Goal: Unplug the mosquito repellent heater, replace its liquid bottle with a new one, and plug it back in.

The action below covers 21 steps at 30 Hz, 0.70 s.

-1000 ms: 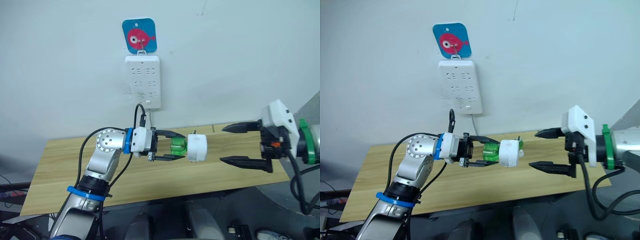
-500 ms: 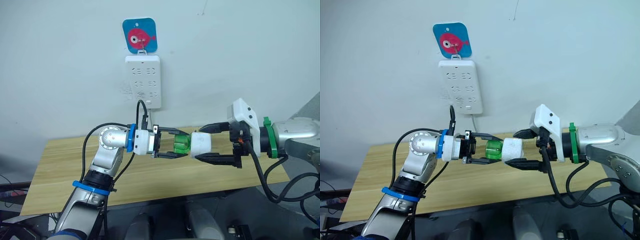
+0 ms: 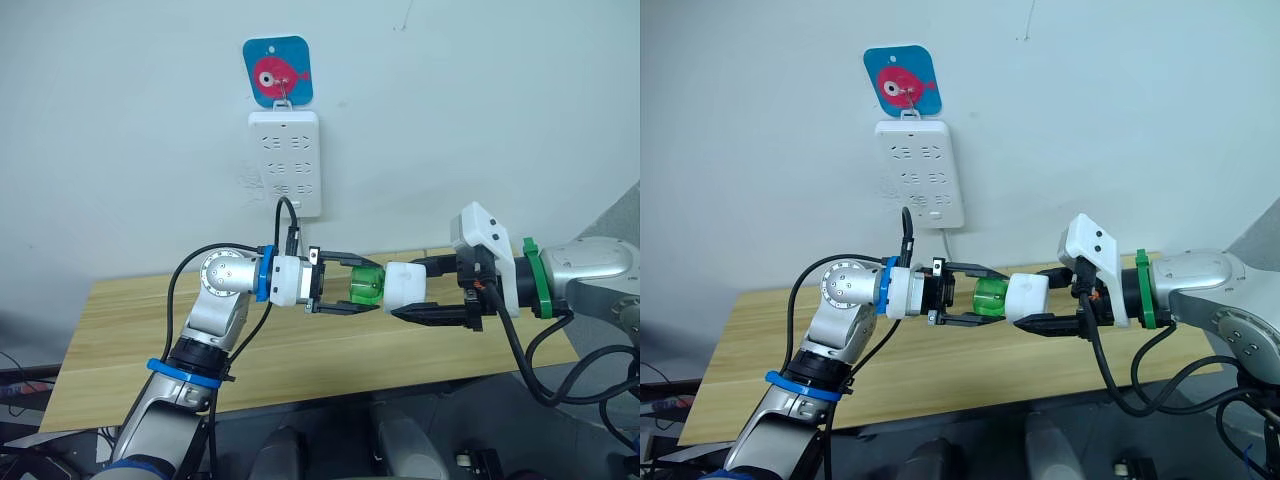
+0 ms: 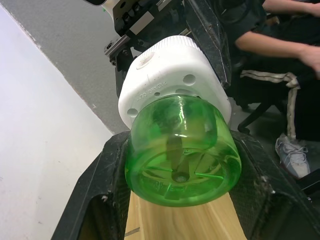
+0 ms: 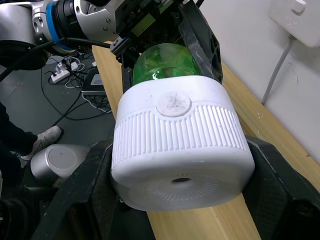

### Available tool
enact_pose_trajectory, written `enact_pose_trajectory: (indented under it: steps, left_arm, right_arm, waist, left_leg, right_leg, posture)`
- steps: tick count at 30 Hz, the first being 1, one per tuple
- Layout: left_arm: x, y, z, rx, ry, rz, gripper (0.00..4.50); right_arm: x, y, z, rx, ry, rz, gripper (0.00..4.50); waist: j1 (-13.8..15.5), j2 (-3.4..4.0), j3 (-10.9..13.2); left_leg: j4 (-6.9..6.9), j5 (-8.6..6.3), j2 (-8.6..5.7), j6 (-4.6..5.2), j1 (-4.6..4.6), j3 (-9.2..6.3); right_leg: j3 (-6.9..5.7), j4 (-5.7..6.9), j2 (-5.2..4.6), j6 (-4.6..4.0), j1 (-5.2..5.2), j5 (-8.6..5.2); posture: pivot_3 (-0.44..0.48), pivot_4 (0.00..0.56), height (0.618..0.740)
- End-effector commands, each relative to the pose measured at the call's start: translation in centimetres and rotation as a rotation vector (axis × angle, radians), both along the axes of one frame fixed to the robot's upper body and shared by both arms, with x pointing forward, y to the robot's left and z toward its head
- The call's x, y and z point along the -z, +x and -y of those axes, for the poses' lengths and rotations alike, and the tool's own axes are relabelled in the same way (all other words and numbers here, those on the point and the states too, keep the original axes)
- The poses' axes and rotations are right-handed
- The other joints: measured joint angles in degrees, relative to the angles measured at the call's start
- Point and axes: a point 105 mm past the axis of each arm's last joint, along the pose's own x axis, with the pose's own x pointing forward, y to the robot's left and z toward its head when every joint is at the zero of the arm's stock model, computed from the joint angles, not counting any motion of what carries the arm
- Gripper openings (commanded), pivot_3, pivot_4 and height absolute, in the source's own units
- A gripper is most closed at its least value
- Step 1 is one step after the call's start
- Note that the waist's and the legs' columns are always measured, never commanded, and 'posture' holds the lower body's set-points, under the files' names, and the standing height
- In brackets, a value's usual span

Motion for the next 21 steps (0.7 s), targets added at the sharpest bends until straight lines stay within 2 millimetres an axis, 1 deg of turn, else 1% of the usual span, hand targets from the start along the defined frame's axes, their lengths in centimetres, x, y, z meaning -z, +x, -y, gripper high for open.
enact_pose_trajectory:
  steps: [1, 3, 4, 5, 6, 8, 10, 12, 13, 15, 17, 21]
  left_arm:
    - [-1.3, 0.1, -0.1, -0.019, -0.044, -0.011, 3.01]
    - [-1.1, 0.2, -0.4, -0.033, -0.018, -0.034, 3.60]
    - [-0.3, 0.5, -0.8, -0.051, 0.047, -0.109, 3.88]
    - [0.7, 0.7, -1.5, -0.071, 0.126, -0.198, 3.90]
    - [1.3, 0.9, -2.1, -0.097, 0.169, -0.279, 3.90]
    - [1.9, 1.3, -3.1, -0.157, 0.227, -0.473, 3.90]
    - [2.3, 0.9, -4.1, -0.177, 0.327, -0.723, 3.90]
    - [1.7, 0.2, -4.3, -0.152, 0.386, -0.876, 3.90]
    - [1.4, 0.1, -4.2, -0.147, 0.392, -0.912, 3.90]
    - [0.6, 0.8, -3.6, -0.173, 0.385, -0.943, 3.90]
    - [0.1, 1.7, -2.9, -0.210, 0.369, -0.960, 3.90]
    - [-0.2, 1.8, -1.7, -0.213, 0.384, -0.913, 3.90]
  right_arm:
    - [-0.9, -0.5, -0.6, -0.045, 0.023, 0.060, 3.02]
    - [-1.0, -0.4, -0.6, -0.045, 0.019, 0.077, 3.02]
    - [-0.9, -0.3, -0.4, -0.045, 0.008, 0.099, 3.02]
    - [-0.9, -0.3, -0.3, -0.048, -0.004, 0.121, 3.02]
    - [-0.9, -0.2, -0.2, -0.052, -0.015, 0.143, 3.02]
    - [-0.9, 0.0, 0.0, -0.063, -0.046, 0.198, 3.02]
    - [-0.9, 0.4, 0.3, -0.119, -0.153, 0.359, 3.02]
    - [-0.4, 0.8, 0.7, -0.224, -0.310, 0.554, 3.02]
    - [-0.2, 0.9, 0.9, -0.263, -0.358, 0.608, 3.02]
    - [0.0, 1.3, 1.0, -0.356, -0.442, 0.733, 3.02]
    - [-0.3, 1.7, 0.9, -0.422, -0.484, 0.819, 3.02]
    - [-0.6, 2.1, 0.6, -0.493, -0.501, 0.879, 3.02]
  waist:
    - [-0.01, 0.00, 0.00]
    - [-0.01, 0.00, 0.00]
    - [-0.03, 0.00, 0.00]
    - [-0.10, 0.00, 0.00]
    - [-0.18, 0.01, -0.01]
    - [-0.32, 0.04, -0.01]
    - [-0.47, 0.05, -0.01]
    - [-0.36, 0.05, 0.00]
    - [-0.28, 0.05, 0.00]
    - [-0.16, 0.05, 0.00]
    - [-0.23, 0.05, 0.00]
    - [-0.51, 0.05, 0.00]
  left_leg:
    - [0.00, 0.00, 0.00, 0.00, 0.00, 0.00]
    - [0.00, 0.00, 0.00, 0.00, 0.00, -0.01]
    - [0.00, 0.00, 0.00, 0.00, 0.00, -0.01]
    - [0.00, 0.00, 0.00, 0.00, 0.00, -0.01]
    - [0.00, 0.00, 0.01, 0.00, -0.01, -0.03]
    - [-0.02, 0.00, 0.01, 0.01, 0.04, -0.03]
    - [-0.02, 0.00, 0.03, 0.01, 0.02, -0.05]
    - [-0.01, 0.00, 0.01, 0.00, 0.00, -0.05]
    - [0.00, 0.00, 0.00, 0.00, -0.03, -0.05]
    - [0.00, 0.00, -0.02, 0.00, -0.03, -0.02]
    - [0.00, 0.00, -0.05, 0.00, -0.02, 0.06]
    - [-0.01, 0.00, 0.00, -0.01, 0.03, 0.04]
  right_leg:
    - [0.00, 0.00, 0.00, 0.00, 0.00, 0.00]
    - [-0.01, 0.00, 0.00, 0.00, 0.00, 0.00]
    - [-0.01, 0.00, 0.00, 0.00, 0.00, 0.00]
    - [0.00, 0.00, 0.00, 0.00, 0.00, 0.00]
    - [-0.02, 0.01, 0.03, 0.01, 0.00, -0.01]
    - [-0.03, 0.04, 0.04, 0.03, -0.01, -0.02]
    - [-0.06, 0.03, 0.06, 0.17, -0.02, -0.10]
    - [-0.08, 0.03, 0.06, 0.30, -0.06, -0.18]
    - [-0.11, 0.00, 0.05, 0.32, -0.07, -0.19]
    - [-0.08, -0.02, 0.02, 0.34, -0.06, -0.20]
    - [0.00, -0.02, 0.00, 0.33, -0.07, -0.20]
    - [0.01, 0.06, 0.01, 0.03, -0.08, -0.02]
  posture:
    - [-0.214, 0.135, 0.730]
    - [-0.219, 0.137, 0.730]
    - [-0.219, 0.137, 0.730]
    - [-0.219, 0.136, 0.730]
    - [-0.219, 0.136, 0.730]
    - [-0.219, 0.136, 0.730]
    - [-0.219, 0.136, 0.730]
    - [-0.217, 0.137, 0.730]
    - [-0.217, 0.137, 0.730]
    - [-0.223, 0.137, 0.730]
    - [-0.223, 0.137, 0.730]
    - [-0.223, 0.137, 0.730]
